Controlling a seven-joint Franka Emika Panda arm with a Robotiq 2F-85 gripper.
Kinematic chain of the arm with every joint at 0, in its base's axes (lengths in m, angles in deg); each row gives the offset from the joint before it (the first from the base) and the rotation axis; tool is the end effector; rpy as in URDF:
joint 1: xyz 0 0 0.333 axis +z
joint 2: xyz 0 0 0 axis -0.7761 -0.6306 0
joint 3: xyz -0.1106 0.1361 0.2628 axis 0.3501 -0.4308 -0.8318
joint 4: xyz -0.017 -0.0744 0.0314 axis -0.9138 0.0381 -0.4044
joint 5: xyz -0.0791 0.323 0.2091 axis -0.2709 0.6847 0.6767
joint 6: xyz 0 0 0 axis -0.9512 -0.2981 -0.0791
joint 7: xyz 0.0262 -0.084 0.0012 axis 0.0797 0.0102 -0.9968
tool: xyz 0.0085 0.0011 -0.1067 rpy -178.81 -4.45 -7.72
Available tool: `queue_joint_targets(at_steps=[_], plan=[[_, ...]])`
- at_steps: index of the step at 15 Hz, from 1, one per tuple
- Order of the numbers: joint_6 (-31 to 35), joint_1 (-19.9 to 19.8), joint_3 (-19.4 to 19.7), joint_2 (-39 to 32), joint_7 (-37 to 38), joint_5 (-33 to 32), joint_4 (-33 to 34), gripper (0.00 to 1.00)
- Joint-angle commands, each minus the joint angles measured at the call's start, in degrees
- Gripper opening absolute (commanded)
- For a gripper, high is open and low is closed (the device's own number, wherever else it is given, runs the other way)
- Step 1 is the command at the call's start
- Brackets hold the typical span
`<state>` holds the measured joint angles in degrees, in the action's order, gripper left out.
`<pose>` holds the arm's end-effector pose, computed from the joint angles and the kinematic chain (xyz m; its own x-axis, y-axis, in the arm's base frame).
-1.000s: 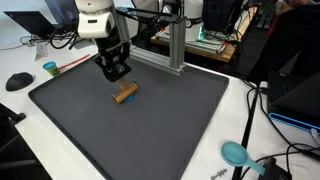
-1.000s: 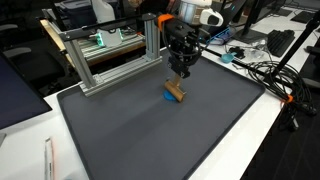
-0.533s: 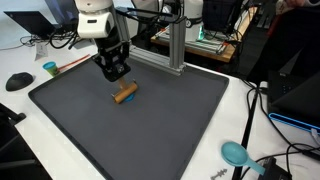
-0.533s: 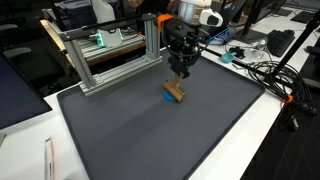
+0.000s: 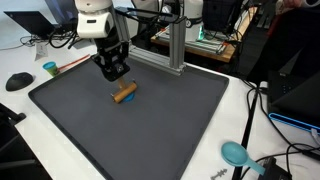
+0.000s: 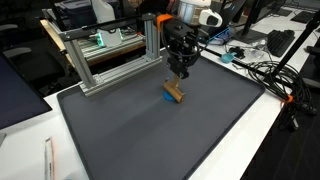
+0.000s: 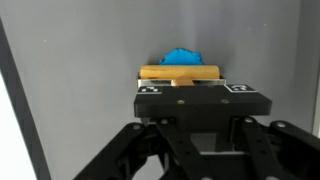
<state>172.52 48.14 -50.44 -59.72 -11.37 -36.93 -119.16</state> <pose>0.6535 0.0011 0.3044 0.1253 0.9860 -0.1105 0.9920 -0.1261 -0.0010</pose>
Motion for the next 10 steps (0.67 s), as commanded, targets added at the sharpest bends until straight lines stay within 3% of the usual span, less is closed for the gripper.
queue_joint_targets(at_steps=[1,10], plan=[[1.08,0.42,2.03,-4.0,1.41,-3.78,-0.58,0.22],[1.17,0.35,2.33,-4.08,1.45,-4.36,-0.71,0.22]])
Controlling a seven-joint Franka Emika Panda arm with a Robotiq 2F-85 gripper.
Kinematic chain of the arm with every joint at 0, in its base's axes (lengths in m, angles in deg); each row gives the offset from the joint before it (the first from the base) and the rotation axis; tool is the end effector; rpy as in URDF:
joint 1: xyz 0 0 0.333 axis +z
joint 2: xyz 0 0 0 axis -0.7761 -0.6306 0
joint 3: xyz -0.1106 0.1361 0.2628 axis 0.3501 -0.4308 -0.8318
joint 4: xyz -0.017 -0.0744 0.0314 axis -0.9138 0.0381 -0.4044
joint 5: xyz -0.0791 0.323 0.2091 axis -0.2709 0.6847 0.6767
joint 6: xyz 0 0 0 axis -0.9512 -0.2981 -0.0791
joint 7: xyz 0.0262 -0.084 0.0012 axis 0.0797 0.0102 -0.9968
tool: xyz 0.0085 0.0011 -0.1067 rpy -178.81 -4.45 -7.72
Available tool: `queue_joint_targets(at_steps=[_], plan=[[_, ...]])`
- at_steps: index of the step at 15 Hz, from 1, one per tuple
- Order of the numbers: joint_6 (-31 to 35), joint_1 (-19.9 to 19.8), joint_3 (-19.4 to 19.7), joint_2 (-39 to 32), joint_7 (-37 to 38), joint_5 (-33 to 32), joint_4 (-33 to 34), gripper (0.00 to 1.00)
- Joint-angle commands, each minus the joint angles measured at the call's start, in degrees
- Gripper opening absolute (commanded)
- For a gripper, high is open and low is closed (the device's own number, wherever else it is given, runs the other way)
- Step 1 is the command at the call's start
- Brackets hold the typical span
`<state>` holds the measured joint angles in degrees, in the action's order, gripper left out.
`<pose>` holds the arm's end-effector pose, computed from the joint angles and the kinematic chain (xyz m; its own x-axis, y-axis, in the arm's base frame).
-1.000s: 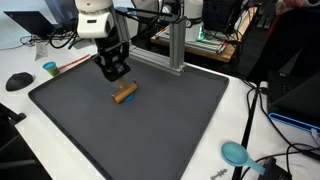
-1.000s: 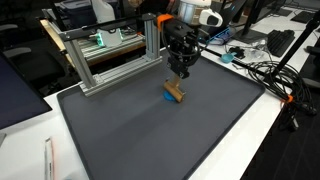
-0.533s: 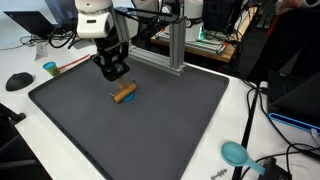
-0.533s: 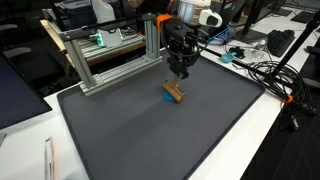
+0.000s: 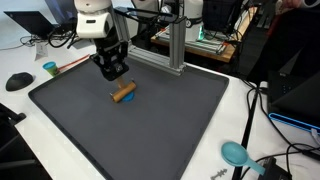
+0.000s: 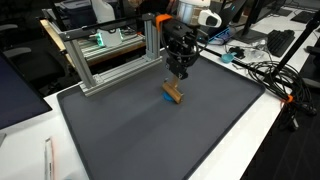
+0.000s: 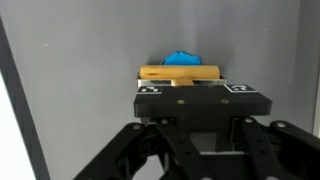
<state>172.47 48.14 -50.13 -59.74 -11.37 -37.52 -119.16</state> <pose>0.6534 -0.0025 0.3040 0.1238 0.9849 -0.1211 0.9922 -0.1249 -0.0008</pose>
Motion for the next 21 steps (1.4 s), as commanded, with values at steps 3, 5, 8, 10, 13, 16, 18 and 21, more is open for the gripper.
queue_joint_targets(at_steps=[3,5,8,10,13,16,18,21], plan=[[1.16,0.38,2.17,-4.12,1.52,-4.04,-0.65,0.22],[1.0,0.42,2.23,-4.16,1.54,-4.19,-0.47,0.22],[0.92,0.45,2.27,-4.2,1.53,-4.46,-0.35,0.22],[0.92,0.46,2.29,-4.21,1.55,-4.7,-0.29,0.22],[0.79,0.5,2.33,-4.25,1.81,-5.28,-0.17,0.22],[0.65,0.44,2.15,-4.16,1.66,-5.6,-0.12,0.22],[0.85,0.05,1.03,-3.28,0.04,-4.11,-0.43,0.22],[1.32,0.11,-0.27,-2.05,-1.62,-2.91,-0.93,0.22]])
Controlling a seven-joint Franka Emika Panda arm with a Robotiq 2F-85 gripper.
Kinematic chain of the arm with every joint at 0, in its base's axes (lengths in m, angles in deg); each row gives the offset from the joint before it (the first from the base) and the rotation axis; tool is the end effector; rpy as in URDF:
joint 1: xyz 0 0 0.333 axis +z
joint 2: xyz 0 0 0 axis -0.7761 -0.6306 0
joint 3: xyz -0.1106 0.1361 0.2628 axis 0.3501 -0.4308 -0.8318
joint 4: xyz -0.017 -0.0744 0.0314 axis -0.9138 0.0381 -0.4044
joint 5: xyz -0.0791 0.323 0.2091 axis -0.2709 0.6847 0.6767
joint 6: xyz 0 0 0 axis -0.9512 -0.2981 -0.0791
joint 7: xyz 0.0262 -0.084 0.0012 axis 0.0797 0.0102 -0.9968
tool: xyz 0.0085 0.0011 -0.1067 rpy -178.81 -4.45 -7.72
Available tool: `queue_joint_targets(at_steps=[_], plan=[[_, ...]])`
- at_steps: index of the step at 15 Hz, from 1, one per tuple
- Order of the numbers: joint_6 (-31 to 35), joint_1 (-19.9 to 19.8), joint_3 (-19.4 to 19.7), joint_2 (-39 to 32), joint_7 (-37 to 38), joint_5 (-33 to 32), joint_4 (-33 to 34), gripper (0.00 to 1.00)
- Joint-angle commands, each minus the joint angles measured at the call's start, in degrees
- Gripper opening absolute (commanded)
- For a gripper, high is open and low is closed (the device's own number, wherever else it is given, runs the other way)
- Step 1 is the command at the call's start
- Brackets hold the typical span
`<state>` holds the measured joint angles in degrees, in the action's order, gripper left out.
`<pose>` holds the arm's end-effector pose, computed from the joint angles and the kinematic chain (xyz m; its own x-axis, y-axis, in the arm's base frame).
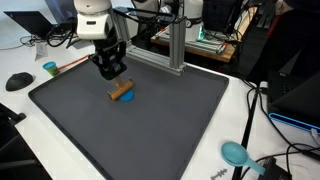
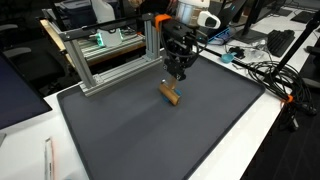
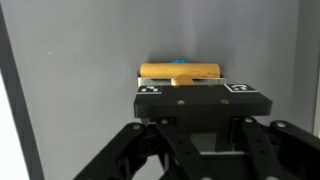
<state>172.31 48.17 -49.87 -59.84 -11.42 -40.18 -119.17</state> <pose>0.6532 -0.0066 0.3028 0.0985 0.9822 -0.1600 0.9950 -0.0999 -0.0004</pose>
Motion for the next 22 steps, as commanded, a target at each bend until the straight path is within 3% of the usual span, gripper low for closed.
queue_joint_targets(at_steps=[1,22], plan=[[1.47,0.08,-0.83,-1.86,-2.13,-0.01,-0.95,0.22],[2.32,-0.46,-3.84,-0.99,-7.73,4.13,-1.26,0.22]])
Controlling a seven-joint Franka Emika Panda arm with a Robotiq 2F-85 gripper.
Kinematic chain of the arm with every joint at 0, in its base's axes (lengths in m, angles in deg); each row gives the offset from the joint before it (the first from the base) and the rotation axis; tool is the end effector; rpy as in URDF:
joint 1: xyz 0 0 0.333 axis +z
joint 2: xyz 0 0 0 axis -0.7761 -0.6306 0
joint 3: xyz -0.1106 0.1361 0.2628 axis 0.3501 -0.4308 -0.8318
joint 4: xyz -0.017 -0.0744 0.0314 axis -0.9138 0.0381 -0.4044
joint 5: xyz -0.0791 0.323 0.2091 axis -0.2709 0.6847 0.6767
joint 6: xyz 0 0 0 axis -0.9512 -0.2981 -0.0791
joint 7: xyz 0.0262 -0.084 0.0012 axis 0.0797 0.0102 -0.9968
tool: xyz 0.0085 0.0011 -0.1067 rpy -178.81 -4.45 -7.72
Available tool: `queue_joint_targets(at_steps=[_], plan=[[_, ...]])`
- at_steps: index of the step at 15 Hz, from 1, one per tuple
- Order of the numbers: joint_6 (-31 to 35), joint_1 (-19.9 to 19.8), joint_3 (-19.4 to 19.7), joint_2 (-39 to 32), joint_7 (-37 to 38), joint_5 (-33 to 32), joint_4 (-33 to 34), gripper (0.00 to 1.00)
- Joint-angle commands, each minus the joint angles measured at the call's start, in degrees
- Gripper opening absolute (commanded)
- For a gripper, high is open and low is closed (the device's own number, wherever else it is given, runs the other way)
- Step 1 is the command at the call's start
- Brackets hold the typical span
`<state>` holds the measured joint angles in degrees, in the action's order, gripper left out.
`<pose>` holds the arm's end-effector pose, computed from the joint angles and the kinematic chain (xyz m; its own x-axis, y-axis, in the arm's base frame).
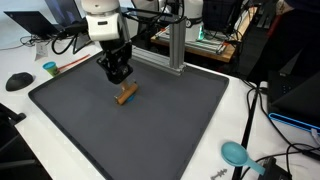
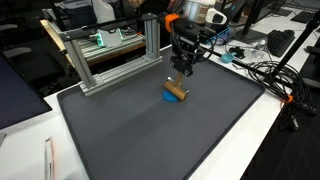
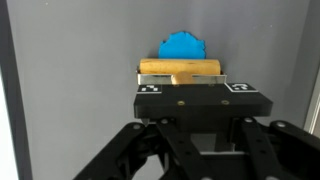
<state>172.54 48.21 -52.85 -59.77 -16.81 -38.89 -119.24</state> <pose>0.6528 0.0260 0.3042 -0.0288 0.9925 -0.1185 0.9996 0.0277 -0.0109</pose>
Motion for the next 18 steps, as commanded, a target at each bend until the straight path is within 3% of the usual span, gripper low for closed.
queue_joint_targets(at_steps=[1,18], plan=[[2.12,-0.51,-0.92,-1.02,-2.42,3.04,-1.21,0.22],[2.55,-0.39,-0.89,-0.59,-2.81,4.36,-1.5,0.22]])
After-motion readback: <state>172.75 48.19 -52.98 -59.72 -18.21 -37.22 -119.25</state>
